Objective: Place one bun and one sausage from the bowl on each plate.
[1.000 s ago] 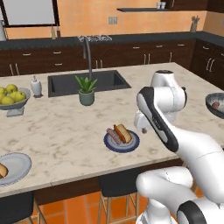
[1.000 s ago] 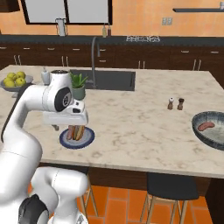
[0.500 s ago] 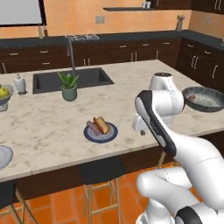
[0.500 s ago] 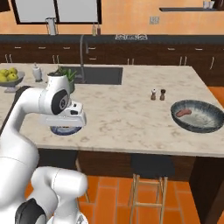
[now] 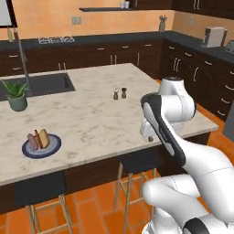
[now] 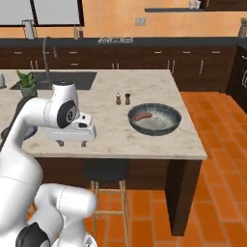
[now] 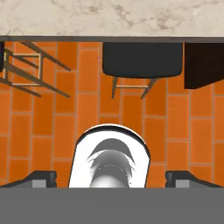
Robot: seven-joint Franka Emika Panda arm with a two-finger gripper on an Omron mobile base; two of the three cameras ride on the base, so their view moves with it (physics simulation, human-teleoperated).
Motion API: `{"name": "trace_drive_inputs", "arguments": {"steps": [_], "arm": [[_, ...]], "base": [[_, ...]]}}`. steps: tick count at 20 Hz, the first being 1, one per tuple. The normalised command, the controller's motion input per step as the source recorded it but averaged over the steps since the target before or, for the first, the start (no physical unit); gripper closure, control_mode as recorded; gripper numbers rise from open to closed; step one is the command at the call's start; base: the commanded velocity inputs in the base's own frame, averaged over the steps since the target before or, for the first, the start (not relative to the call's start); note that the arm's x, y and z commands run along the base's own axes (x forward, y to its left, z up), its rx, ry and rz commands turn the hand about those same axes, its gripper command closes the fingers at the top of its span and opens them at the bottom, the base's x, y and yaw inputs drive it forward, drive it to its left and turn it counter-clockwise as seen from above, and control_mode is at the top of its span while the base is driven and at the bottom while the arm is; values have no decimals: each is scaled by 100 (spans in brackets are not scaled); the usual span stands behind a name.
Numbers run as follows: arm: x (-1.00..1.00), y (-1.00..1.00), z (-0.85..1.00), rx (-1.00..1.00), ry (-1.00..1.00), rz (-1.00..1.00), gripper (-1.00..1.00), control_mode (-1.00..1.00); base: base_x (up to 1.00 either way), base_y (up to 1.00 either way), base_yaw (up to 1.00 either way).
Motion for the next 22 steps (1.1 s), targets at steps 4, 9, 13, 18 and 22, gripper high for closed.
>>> {"name": "trace_drive_inputs", "arguments": {"steps": [4,9,13,18,22], "arm": [[0,0,0,0,0,0,-100,100],[0,0,0,0,0,0,-100,100],[0,0,0,0,0,0,-100,100],[0,0,0,0,0,0,-100,100],[0,0,0,0,0,0,-100,100]], "base": [[40,-99,-3],[82,-85,4],[65,-59,14],[67,1,0],[45,13,0]]}}
